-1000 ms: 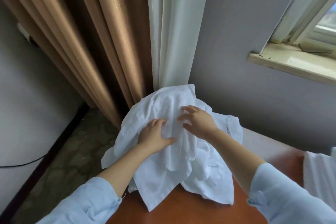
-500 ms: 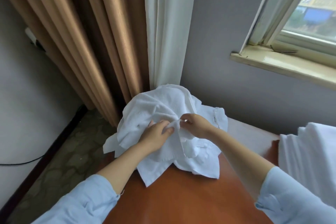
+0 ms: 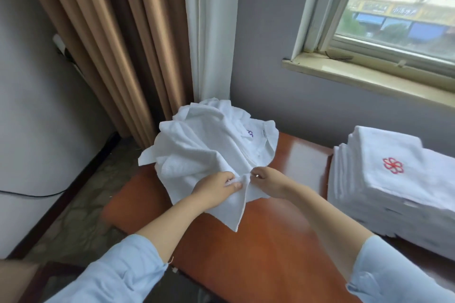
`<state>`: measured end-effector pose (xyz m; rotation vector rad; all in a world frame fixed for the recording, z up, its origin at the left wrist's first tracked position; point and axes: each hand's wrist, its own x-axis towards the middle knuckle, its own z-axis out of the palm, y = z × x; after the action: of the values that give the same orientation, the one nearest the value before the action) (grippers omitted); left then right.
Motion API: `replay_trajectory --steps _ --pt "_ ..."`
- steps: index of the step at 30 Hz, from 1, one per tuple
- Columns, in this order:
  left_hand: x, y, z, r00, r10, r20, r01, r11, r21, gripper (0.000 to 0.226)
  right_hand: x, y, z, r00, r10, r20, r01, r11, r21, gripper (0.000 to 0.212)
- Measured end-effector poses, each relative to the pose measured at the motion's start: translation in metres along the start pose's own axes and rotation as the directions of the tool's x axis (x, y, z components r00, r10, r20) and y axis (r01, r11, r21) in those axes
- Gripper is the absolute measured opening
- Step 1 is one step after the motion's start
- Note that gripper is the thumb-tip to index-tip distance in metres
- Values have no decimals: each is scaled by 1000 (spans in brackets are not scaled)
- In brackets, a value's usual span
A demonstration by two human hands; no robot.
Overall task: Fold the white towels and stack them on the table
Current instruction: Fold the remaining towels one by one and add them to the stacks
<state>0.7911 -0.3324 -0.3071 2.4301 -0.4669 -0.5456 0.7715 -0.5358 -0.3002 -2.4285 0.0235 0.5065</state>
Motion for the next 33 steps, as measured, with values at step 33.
replay_trajectory --steps 33 --pt "-59 155 229 851 207 484 -277 958 79 26 -275 226 35 858 471 -203 -470 881 59 35"
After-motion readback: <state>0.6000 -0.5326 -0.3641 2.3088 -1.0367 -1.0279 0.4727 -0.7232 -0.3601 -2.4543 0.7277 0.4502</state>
